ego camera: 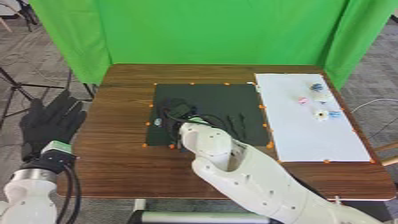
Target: Arrange flowers
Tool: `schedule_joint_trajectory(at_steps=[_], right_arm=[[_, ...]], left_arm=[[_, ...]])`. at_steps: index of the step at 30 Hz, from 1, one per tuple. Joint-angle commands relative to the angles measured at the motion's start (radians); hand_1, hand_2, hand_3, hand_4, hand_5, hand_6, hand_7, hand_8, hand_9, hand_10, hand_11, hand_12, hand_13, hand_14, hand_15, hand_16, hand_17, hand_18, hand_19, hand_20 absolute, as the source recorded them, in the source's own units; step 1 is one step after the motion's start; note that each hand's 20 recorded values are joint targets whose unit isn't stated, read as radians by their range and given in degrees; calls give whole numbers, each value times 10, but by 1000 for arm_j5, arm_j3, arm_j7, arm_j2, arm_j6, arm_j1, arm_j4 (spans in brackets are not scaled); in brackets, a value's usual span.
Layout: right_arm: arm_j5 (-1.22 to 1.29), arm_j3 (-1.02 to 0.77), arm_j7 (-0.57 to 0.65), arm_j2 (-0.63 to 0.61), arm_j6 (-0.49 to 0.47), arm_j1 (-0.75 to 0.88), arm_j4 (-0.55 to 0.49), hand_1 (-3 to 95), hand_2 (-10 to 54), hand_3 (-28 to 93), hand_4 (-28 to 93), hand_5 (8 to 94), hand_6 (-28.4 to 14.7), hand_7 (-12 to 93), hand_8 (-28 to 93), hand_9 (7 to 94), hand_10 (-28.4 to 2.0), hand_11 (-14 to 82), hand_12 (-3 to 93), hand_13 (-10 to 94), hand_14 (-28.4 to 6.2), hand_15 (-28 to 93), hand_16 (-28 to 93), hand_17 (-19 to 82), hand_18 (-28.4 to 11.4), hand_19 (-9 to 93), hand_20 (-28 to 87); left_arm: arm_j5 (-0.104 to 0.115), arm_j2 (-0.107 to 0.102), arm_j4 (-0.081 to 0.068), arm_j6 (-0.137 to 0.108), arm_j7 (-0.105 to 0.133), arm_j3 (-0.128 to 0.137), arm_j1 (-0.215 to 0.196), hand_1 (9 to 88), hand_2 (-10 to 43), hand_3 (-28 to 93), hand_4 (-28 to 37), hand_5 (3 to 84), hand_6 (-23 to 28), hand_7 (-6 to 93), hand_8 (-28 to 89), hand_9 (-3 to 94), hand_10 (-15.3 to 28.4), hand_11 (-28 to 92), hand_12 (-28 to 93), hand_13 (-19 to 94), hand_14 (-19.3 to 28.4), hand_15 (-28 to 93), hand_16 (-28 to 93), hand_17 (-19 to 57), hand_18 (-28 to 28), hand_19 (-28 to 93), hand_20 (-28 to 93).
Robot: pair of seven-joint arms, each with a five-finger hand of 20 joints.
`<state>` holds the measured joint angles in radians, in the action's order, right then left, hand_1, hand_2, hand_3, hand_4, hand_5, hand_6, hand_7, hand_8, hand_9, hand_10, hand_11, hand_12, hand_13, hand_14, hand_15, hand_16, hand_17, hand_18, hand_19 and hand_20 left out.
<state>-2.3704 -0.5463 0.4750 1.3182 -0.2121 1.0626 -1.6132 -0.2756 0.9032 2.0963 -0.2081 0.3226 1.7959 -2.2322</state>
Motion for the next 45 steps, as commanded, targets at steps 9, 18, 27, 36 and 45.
schedule_joint_trajectory(at_steps=[9,18,27,36,45], right_arm=[[-23,23,58,-7,19,11,-21,535,-95,721,-283,635,-20,382,37,786,-100,143,431,706,-62,561,397,374,-237,866,368],[-12,20,75,-9,10,13,-28,481,-95,752,-282,624,-31,328,40,735,-122,221,356,687,-80,584,362,366,-243,868,353],[-18,19,70,-9,8,20,-43,442,-95,791,-281,589,-37,304,-134,676,-155,298,241,676,-91,606,327,360,-247,870,348],[-16,13,78,-8,-27,24,-49,440,-95,797,-282,578,-52,286,-134,657,-163,289,221,668,-97,603,322,358,-251,868,343],[-12,6,65,-5,-37,32,-57,411,-95,805,-283,552,-69,250,-124,623,-175,272,211,648,-117,631,279,356,-255,870,340]], left_arm=[[-1,9,2,6,-5,4,-7,257,123,690,-283,347,68,137,-92,263,130,186,80,173,118,261,-78,-18,99,202,93],[15,6,6,-17,15,-1,-3,289,82,688,-282,346,68,131,-94,262,130,181,78,170,121,267,-82,-20,99,206,89],[36,1,13,-50,43,-3,-11,293,55,696,-282,349,69,142,-94,265,132,189,81,170,124,280,-81,-21,101,214,90],[36,-1,15,-55,49,-3,-10,316,20,675,-255,346,68,151,-99,267,131,201,85,171,125,294,-85,-24,105,228,86],[46,-4,16,-68,59,-13,-6,320,11,665,-250,271,63,166,-106,253,130,208,91,166,125,302,-88,-27,107,239,79]])
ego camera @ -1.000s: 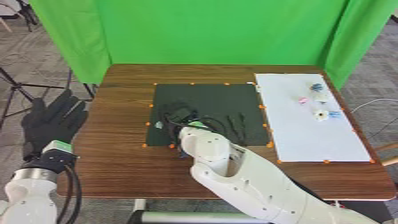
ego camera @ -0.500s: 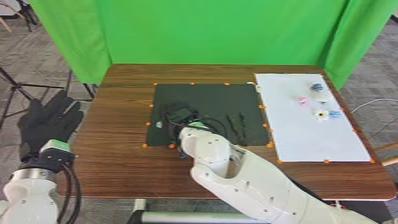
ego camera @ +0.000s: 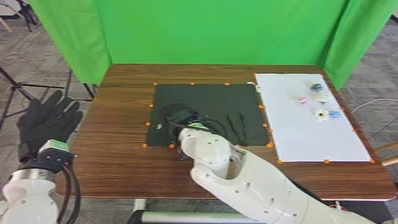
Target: Arrange flowers
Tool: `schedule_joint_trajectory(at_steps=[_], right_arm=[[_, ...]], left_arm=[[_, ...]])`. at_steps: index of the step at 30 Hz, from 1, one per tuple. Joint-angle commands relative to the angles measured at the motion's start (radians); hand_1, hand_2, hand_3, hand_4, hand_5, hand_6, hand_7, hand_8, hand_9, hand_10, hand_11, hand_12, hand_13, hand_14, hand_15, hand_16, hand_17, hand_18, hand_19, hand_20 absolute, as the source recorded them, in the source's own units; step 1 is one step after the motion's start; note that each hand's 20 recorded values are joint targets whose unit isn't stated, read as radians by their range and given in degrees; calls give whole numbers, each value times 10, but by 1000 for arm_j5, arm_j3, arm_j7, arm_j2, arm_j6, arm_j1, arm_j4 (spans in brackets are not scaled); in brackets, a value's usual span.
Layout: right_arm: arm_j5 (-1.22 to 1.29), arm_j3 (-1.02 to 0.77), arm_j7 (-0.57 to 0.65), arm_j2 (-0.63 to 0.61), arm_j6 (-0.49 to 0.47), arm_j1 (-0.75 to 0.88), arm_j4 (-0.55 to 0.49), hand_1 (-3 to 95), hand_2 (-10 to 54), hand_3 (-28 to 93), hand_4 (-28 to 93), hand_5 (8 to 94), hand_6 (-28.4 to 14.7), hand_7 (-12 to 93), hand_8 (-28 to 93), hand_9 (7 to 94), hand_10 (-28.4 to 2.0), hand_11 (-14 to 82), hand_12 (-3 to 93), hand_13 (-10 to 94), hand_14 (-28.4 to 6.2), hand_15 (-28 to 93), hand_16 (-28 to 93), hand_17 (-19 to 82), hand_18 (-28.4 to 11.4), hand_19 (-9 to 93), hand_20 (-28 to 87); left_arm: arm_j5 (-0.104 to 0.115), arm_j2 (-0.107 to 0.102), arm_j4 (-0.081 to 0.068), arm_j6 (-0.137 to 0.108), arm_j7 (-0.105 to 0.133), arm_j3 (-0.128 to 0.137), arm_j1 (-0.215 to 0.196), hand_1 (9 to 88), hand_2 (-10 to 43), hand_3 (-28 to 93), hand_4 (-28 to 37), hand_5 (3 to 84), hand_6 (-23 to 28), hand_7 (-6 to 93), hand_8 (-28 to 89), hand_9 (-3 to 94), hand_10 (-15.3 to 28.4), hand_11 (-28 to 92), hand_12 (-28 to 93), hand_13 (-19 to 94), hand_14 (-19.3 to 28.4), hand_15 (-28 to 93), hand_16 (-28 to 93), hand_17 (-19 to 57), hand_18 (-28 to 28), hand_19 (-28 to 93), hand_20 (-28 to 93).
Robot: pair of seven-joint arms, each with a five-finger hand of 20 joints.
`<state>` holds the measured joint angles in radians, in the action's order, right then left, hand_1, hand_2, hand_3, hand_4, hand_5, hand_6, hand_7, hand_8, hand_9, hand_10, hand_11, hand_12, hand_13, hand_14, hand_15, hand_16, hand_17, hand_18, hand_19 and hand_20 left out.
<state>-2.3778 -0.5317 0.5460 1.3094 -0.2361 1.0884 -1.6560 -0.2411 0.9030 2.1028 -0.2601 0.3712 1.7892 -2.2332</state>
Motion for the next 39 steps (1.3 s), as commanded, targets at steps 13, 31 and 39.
schedule_joint_trajectory(at_steps=[13,31,39], right_arm=[[3,-13,-2,1,-8,14,-27,390,-95,817,-283,515,-86,222,-114,581,-186,246,198,626,-131,653,264,351,-261,869,342],[106,-428,120,-318,84,218,-255,395,-95,785,-283,477,-89,190,-106,522,-200,177,173,602,-142,668,240,346,-264,875,336],[158,-648,158,-448,-36,344,-263,400,-95,785,-283,469,-88,185,-106,497,-195,149,159,602,-137,660,227,345,-259,875,331]], left_arm=[[11,-2,7,-8,4,-7,-6,317,11,655,-251,253,65,172,-108,245,132,219,100,165,125,309,-84,-30,112,252,73],[7,17,32,52,10,27,-56,245,80,679,-282,307,56,139,-102,267,133,187,87,173,131,280,-88,-32,114,244,68],[12,15,46,50,41,46,-80,234,99,683,-283,324,57,126,-96,275,130,175,83,178,126,268,-85,-30,112,238,72]])
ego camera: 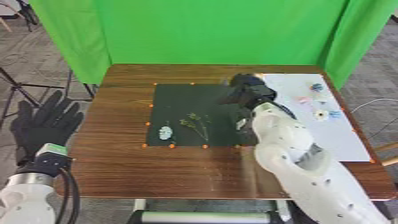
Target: Arrange flowers
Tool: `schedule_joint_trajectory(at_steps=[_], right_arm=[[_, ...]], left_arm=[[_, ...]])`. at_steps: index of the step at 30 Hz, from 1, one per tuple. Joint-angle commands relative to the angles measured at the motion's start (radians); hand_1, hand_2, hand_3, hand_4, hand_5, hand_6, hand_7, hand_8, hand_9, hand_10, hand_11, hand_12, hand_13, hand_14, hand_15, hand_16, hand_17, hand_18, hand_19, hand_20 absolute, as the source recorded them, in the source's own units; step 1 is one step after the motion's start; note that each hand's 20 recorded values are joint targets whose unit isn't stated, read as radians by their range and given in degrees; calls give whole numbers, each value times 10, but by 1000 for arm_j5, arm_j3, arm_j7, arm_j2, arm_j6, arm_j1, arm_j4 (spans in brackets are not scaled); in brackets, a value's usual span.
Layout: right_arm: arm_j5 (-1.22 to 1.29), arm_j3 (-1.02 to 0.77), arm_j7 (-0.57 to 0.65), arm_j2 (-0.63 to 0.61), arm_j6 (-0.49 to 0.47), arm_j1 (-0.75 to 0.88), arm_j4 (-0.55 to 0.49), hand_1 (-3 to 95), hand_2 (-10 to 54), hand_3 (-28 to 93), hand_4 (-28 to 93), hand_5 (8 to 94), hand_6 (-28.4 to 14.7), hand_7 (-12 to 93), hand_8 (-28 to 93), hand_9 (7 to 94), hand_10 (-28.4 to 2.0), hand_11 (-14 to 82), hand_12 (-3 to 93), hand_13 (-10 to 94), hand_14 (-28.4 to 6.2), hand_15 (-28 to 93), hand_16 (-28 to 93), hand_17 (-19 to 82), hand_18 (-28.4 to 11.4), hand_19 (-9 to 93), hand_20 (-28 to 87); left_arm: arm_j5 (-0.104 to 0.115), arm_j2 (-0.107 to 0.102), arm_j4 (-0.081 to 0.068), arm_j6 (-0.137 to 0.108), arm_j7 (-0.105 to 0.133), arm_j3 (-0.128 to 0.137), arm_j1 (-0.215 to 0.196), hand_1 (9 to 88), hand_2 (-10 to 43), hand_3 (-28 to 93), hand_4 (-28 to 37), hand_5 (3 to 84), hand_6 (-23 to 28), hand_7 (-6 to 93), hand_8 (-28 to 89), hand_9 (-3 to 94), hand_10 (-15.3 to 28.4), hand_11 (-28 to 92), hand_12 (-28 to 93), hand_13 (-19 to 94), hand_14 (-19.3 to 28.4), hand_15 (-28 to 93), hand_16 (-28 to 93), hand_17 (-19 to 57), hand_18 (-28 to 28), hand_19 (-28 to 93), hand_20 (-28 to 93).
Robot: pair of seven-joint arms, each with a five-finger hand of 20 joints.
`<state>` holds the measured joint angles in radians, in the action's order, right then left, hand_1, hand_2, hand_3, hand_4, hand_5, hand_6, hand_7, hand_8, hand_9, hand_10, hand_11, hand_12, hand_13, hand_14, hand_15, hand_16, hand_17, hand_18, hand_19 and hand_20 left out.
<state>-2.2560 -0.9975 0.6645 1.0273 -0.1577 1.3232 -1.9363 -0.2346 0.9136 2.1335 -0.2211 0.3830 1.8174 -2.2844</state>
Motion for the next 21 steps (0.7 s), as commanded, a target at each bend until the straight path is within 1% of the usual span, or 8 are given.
schedule_joint_trajectory(at_steps=[1,4,6,7,8,13,16,21], right_arm=[[50,-205,61,-177,-128,123,16,402,-95,787,-283,462,-88,181,-107,480,-194,135,153,599,-133,652,223,339,-256,868,328],[33,-247,75,-200,-120,152,27,411,-95,789,-283,448,-89,169,-107,448,-191,112,140,594,-134,637,214,334,-255,859,324],[40,-287,91,-211,-120,183,23,414,-95,792,-283,444,-89,165,-106,440,-190,107,137,595,-134,635,212,333,-255,858,324],[41,-302,95,-215,-131,190,22,415,-95,791,-283,443,-88,165,-105,437,-189,107,136,595,-133,635,211,333,-255,857,324],[47,-321,101,-217,-131,200,23,415,-95,792,-283,441,-88,166,-105,436,-188,107,135,595,-133,635,211,333,-255,857,323],[42,-357,126,-229,-122,215,39,425,-95,794,-283,431,-89,162,-104,427,-187,105,131,596,-133,641,209,333,-255,856,322],[57,-383,143,-238,-145,232,46,441,-95,792,-283,431,-89,160,-104,424,-186,106,128,600,-132,655,211,334,-255,857,321],[83,-402,153,-242,-139,249,75,449,-95,795,-283,427,-89,160,-105,413,-185,113,124,602,-133,672,212,336,-255,859,318]], left_arm=[[5,4,16,10,27,20,-29,235,99,683,-283,325,57,126,-96,276,129,173,83,179,126,267,-84,-29,111,237,72],[7,8,20,11,31,21,-35,237,99,682,-283,326,57,127,-95,276,129,172,83,179,124,266,-83,-29,111,235,73],[9,4,22,11,33,17,-31,237,100,682,-283,326,58,127,-95,276,129,171,83,180,124,265,-83,-28,111,235,74],[12,0,26,11,38,17,-33,236,100,682,-283,327,58,128,-95,276,128,171,83,180,124,265,-82,-28,111,234,74],[7,-1,29,18,42,18,-35,236,99,683,-283,328,58,129,-95,276,129,171,84,180,123,264,-82,-28,110,233,74],[-1,-14,37,25,49,14,-20,234,98,687,-283,332,60,133,-95,276,129,171,85,181,123,263,-81,-28,110,232,76],[-4,-16,39,26,45,5,-7,234,98,688,-283,333,60,134,-96,277,129,171,85,181,123,262,-81,-27,110,230,76],[-2,-16,36,25,42,-2,1,234,98,687,-283,335,61,135,-96,277,129,172,86,182,122,262,-80,-27,110,229,78]])
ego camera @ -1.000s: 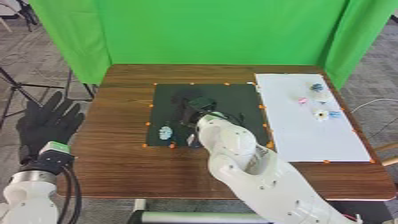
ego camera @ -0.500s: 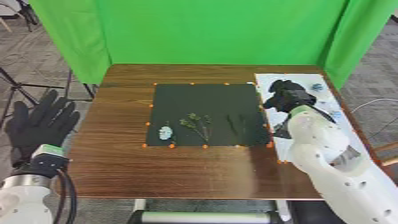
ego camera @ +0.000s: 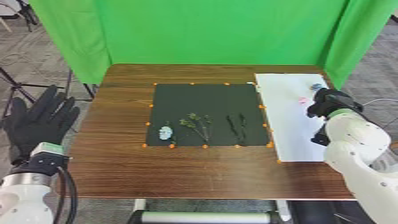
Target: Arrange flowers
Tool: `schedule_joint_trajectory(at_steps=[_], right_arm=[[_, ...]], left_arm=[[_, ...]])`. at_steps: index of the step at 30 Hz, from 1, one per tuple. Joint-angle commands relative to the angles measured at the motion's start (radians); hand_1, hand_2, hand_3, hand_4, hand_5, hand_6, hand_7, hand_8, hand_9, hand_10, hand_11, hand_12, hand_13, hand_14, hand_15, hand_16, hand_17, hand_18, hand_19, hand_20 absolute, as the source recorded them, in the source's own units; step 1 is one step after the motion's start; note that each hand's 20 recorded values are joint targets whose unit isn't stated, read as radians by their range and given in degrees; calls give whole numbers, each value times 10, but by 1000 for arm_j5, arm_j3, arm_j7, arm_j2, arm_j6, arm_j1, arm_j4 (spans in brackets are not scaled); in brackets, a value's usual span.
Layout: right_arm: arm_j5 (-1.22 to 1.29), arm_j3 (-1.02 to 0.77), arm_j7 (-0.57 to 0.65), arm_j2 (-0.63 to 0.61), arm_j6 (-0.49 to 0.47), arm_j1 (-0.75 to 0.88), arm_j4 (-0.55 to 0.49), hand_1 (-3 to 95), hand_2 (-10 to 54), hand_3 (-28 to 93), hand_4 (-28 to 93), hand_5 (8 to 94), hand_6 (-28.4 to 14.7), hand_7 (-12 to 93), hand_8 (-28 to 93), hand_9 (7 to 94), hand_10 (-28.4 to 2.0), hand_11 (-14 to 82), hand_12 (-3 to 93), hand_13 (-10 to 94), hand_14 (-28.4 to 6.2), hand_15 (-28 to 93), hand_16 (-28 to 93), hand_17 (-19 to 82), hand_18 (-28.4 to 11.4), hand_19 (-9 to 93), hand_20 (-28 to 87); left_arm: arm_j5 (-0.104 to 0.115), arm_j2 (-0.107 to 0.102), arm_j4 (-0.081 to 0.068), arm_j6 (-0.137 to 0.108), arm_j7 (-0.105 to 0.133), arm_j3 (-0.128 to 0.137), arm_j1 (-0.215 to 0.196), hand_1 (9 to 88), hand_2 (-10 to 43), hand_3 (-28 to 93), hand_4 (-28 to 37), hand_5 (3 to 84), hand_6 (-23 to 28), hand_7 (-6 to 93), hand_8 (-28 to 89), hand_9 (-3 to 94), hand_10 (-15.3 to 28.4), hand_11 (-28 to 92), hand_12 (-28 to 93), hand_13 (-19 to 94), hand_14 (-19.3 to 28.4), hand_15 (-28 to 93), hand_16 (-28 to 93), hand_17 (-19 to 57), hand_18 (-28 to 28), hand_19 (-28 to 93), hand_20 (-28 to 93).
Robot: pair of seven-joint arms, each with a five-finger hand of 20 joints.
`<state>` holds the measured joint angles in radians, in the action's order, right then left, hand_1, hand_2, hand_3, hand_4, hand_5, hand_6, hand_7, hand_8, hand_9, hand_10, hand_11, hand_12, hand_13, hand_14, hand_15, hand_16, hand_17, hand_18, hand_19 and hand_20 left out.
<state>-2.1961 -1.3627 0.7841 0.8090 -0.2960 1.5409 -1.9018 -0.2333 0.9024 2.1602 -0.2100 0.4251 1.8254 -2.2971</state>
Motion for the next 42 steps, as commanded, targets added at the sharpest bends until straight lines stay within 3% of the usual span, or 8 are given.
schedule_joint_trajectory(at_steps=[1,6,12,15,19,28,37,42], right_arm=[[21,-46,22,-21,14,42,40,451,-95,793,-283,426,-89,160,-105,412,-183,114,122,602,-134,677,213,337,-254,859,318],[21,-41,25,-22,37,33,50,459,-95,797,-283,427,-86,170,-109,408,-175,119,113,609,-129,686,215,338,-253,861,317],[22,-36,-8,-42,4,31,44,461,-95,800,-283,408,-84,163,-115,377,-164,122,95,611,-127,683,231,340,-253,861,316],[47,-19,-1,-37,-35,-1,70,462,-95,799,-283,404,-84,161,-116,374,-162,127,89,611,-125,680,239,340,-252,861,316],[60,1,6,-32,-56,-22,92,462,-95,801,-283,393,-89,156,-117,362,-163,129,83,614,-126,684,243,341,-253,862,316],[66,49,5,-26,-70,-42,131,441,-95,798,-283,385,-104,129,-111,339,-163,143,62,618,-136,718,216,348,-258,870,318],[55,73,-10,-19,-48,-23,129,493,-95,780,-282,445,-79,172,-125,465,-160,141,95,641,-111,686,267,363,-251,883,315],[-33,94,-58,-17,82,21,112,569,-95,724,-281,524,-60,201,-132,570,-152,165,132,656,-68,611,337,362,-242,880,322]], left_arm=[[-5,-4,11,12,-3,-10,14,234,98,688,-283,335,61,135,-96,277,128,171,85,182,122,262,-80,-27,109,228,78],[-4,-3,13,9,0,-5,6,235,98,689,-283,335,62,136,-96,277,130,171,85,183,122,263,-80,-27,109,227,79],[-5,0,14,5,-7,-8,6,236,98,688,-283,336,62,139,-96,276,130,172,86,183,121,262,-81,-27,109,228,79],[-10,10,11,9,-23,-11,12,237,98,689,-283,336,63,139,-96,276,130,172,86,183,121,261,-81,-27,109,228,80],[-8,0,9,10,-20,-15,14,238,98,690,-283,339,64,140,-96,276,131,174,87,183,121,262,-80,-27,109,228,79],[-8,11,13,3,-25,-13,5,241,98,688,-283,339,65,142,-96,277,131,176,87,182,120,261,-81,-27,109,229,79],[-5,5,9,2,-25,-33,23,243,99,688,-283,340,66,141,-96,276,130,178,86,181,123,263,-79,-26,109,228,80],[4,12,12,-3,-30,-35,12,244,99,689,-283,342,66,142,-95,276,131,181,88,181,125,267,-80,-26,110,229,80]])
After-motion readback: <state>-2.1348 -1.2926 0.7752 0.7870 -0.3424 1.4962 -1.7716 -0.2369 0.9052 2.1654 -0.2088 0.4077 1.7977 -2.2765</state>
